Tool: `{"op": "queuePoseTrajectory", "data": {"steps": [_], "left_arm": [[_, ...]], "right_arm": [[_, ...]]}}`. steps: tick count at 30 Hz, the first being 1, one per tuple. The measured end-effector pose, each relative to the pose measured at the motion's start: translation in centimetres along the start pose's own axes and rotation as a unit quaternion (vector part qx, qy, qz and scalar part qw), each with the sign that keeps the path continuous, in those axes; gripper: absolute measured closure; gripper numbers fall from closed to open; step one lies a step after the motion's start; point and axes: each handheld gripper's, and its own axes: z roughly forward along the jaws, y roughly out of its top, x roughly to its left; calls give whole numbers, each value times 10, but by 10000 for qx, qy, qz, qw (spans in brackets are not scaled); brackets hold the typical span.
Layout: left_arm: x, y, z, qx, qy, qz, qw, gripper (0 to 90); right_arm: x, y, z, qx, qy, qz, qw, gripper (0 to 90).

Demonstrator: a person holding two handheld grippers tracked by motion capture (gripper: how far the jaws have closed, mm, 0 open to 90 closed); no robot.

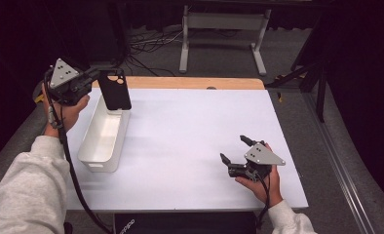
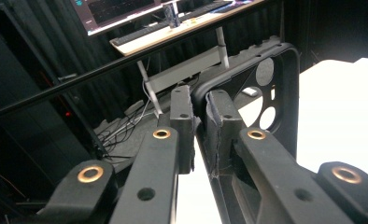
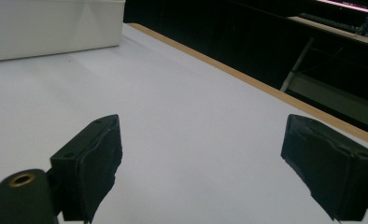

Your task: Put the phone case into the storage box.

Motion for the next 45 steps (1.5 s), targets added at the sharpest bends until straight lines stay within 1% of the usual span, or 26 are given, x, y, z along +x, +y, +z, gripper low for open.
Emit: {"op": "queuePoseTrajectory", "data": {"steps": [3,6,8,9,11,13,15,18,22,24,26,28,30,31,33,35,36,37,39,40,41,42,43,44,45], "left_arm": [[2,-1,2,39,30,79,10000,826],[7,-4,3,20,45,10,10000,826],[8,-5,3,6,44,-2,10000,826],[11,-7,3,4,66,-34,10000,826],[15,-10,4,1,95,-20,10000,826],[20,-12,4,-44,125,-60,9999,826],[24,-14,4,-53,141,-118,9998,826],[27,-16,6,-47,186,-109,9998,826],[29,-18,11,-54,227,-34,9997,827],[30,-19,14,-28,275,51,9996,827],[30,-21,18,7,252,95,9996,826],[30,-22,24,99,276,246,9993,827],[31,-24,29,114,287,304,9991,827],[31,-25,31,131,282,296,9991,826],[31,-29,34,137,276,247,9992,827],[33,-31,38,132,313,244,9991,827],[34,-32,40,77,297,228,9993,826],[35,-32,41,43,268,154,9995,826],[36,-34,45,104,293,179,9994,827],[36,-35,49,174,306,289,9990,827],[36,-35,49,174,306,289,9990,827],[36,-37,52,181,311,274,9990,827],[36,-39,53,157,305,210,9992,827],[37,-41,54,119,307,151,9993,827],[37,-44,55,73,290,89,9995,827]], "right_arm": [[0,0,-1,7,2,38,10000,129],[-1,-1,-2,24,-17,66,10000,129],[-2,-1,-2,17,-29,70,10000,129],[-2,-1,-2,17,-29,70,10000,129],[-3,-2,-2,46,-60,46,10000,129],[-3,-3,-1,91,-87,22,9999,129],[-2,-4,0,108,-59,15,9999,129],[-1,-4,2,136,-44,-19,9999,128],[-2,-4,2,122,-30,-19,9999,128],[-2,-4,3,146,-22,-20,9999,129],[-2,-4,4,151,2,17,9999,129],[-2,-4,4,151,82,58,9998,129],[0,-4,4,176,102,18,9998,128],[0,-4,5,162,112,-11,9998,128],[1,-5,6,181,130,14,9998,129],[2,-5,7,216,163,18,9996,129],[3,-5,8,223,185,18,9996,129],[3,-5,8,218,218,27,9995,128],[3,-5,9,248,219,51,9994,128],[3,-6,9,254,225,65,9994,129],[3,-6,9,254,225,65,9994,129],[3,-6,10,267,222,67,9994,129],[3,-6,10,272,222,22,9994,129],[3,-6,11,269,206,27,9994,129],[1,-7,12,264,217,81,9994,128]]}}
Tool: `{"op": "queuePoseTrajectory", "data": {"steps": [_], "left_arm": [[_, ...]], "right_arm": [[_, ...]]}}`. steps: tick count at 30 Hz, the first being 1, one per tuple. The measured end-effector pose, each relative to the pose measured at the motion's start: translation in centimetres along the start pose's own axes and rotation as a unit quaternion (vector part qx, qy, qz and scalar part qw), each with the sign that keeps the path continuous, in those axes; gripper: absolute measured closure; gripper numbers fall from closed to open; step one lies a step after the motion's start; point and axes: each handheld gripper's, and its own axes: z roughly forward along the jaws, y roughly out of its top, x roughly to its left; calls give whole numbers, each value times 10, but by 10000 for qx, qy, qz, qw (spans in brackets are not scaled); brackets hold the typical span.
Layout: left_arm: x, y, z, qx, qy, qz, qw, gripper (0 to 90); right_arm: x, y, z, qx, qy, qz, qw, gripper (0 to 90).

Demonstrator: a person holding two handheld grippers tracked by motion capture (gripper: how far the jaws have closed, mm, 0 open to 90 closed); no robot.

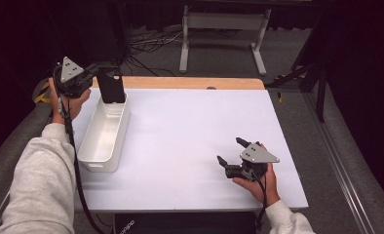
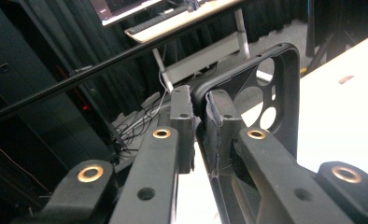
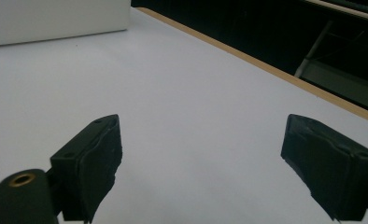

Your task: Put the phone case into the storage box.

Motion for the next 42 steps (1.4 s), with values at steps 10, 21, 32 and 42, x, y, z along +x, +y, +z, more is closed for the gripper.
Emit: {"op": "queuePoseTrajectory", "data": {"steps": [10,21,32,42], "left_arm": [[-8,-24,14,125,54,-54,9999,827],[-8,-40,17,235,-62,-186,9995,827],[-8,-50,15,194,-174,-240,9994,825],[-10,-50,16,254,-12,-241,9994,819]], "right_arm": [[5,-1,6,129,120,54,9998,133],[5,-5,8,227,171,31,9996,133],[10,-4,9,267,173,-63,9995,135],[4,-4,7,204,153,18,9997,136]]}}
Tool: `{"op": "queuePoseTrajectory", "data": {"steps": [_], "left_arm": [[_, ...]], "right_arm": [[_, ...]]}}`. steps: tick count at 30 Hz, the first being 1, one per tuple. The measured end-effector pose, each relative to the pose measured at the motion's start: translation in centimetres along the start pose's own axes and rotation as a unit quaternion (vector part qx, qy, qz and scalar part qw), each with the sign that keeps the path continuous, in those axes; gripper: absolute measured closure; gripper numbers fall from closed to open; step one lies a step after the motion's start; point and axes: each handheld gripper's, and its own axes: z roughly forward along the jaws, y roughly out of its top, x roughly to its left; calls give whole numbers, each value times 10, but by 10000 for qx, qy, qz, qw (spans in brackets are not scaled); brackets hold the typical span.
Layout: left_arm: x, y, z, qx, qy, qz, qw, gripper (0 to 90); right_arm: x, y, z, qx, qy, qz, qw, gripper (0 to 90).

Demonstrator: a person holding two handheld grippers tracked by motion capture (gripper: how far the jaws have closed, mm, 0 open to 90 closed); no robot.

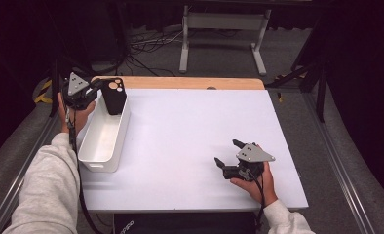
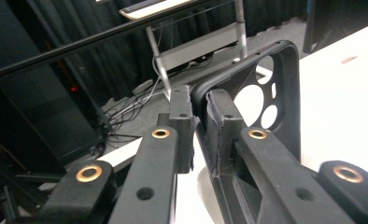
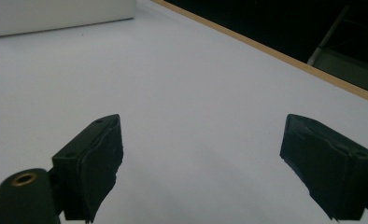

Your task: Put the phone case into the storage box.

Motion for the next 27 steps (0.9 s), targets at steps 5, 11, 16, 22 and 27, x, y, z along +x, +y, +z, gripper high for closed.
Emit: {"op": "queuePoseTrajectory", "data": {"steps": [5,11,16,22,27], "left_arm": [[-1,2,0,103,83,134,9998,791],[-4,3,-1,166,106,173,9997,750],[-3,2,-3,232,182,154,9994,716],[3,0,-6,239,225,15,9995,705],[3,0,-7,271,214,45,9994,707]], "right_arm": [[-1,0,-1,-14,-16,1,10000,136],[-1,2,-2,-41,-89,-28,9999,136],[0,2,-3,-53,-59,-66,9999,136],[-1,4,-6,-119,-46,-95,9999,134],[-1,4,-9,-168,-82,-90,9998,135]]}}
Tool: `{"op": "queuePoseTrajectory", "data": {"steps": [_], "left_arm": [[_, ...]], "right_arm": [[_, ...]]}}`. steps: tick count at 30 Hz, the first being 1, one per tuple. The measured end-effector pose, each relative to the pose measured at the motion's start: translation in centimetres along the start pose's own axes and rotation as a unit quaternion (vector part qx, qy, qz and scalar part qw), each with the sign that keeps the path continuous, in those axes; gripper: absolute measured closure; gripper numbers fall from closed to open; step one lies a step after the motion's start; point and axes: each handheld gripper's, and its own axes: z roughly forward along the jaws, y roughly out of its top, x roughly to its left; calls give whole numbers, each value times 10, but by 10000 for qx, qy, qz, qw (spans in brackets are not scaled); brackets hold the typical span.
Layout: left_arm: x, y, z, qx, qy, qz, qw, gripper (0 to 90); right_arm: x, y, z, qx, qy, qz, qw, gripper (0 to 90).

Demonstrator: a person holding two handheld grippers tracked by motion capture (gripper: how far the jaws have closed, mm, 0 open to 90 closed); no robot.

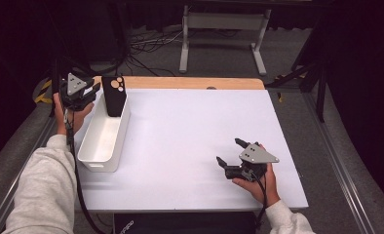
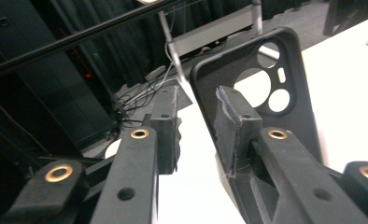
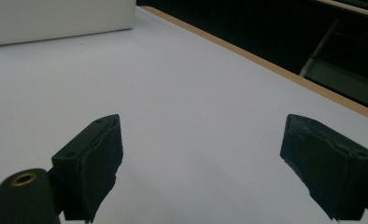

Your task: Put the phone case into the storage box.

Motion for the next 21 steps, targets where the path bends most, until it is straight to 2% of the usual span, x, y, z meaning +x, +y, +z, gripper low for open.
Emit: {"op": "queuePoseTrajectory", "data": {"steps": [2,11,18,21], "left_arm": [[0,0,0,-20,-46,22,10000,730],[0,2,-4,-69,-81,-42,9999,712],[-1,8,-17,-95,-102,-5,9999,721],[-2,12,-25,-160,-52,-28,9999,693]], "right_arm": [[0,0,0,8,7,-5,10000,135],[1,0,2,25,32,-33,10000,135],[3,1,1,-38,62,-117,9999,134],[3,2,-1,-73,76,-117,9999,135]]}}
